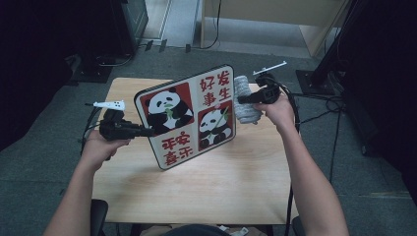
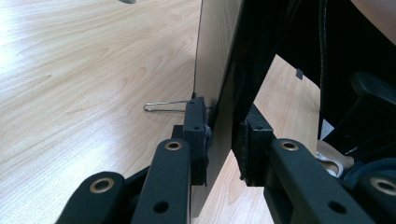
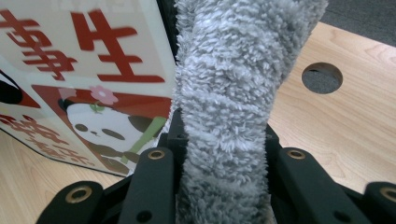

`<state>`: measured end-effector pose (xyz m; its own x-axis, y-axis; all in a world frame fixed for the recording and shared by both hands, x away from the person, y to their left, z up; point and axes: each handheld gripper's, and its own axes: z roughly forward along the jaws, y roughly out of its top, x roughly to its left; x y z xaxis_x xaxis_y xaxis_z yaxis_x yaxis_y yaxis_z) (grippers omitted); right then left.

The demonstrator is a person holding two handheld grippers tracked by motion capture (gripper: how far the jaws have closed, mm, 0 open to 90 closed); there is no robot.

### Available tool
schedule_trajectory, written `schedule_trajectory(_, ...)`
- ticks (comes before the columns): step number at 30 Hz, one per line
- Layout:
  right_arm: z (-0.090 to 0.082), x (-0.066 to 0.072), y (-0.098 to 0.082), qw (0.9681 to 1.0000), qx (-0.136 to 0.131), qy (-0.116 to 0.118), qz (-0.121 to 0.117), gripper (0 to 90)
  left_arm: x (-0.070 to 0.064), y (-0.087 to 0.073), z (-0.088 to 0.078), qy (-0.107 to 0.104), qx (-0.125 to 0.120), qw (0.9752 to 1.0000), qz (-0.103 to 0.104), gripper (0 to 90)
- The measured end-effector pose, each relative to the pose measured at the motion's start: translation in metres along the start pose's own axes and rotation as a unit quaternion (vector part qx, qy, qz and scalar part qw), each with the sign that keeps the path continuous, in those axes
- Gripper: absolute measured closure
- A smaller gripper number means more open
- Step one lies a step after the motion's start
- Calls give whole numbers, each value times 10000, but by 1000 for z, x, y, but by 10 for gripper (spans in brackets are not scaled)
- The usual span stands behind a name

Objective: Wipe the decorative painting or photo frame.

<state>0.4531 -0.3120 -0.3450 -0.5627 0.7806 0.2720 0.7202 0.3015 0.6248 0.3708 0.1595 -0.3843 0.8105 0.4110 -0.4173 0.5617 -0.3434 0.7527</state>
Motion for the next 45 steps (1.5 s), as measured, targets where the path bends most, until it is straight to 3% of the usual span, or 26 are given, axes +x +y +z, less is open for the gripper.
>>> schedule_trajectory(19, 13, -3, -22, 10000, -41, -56, 60, 689, 0, 0, 1, 3, 9, 10000, -3, 765)
schedule_trajectory(45, 30, -11, -49, 9993, 227, 14, 288, 687, 0, 0, 1, 40, 17, 10000, -50, 764)
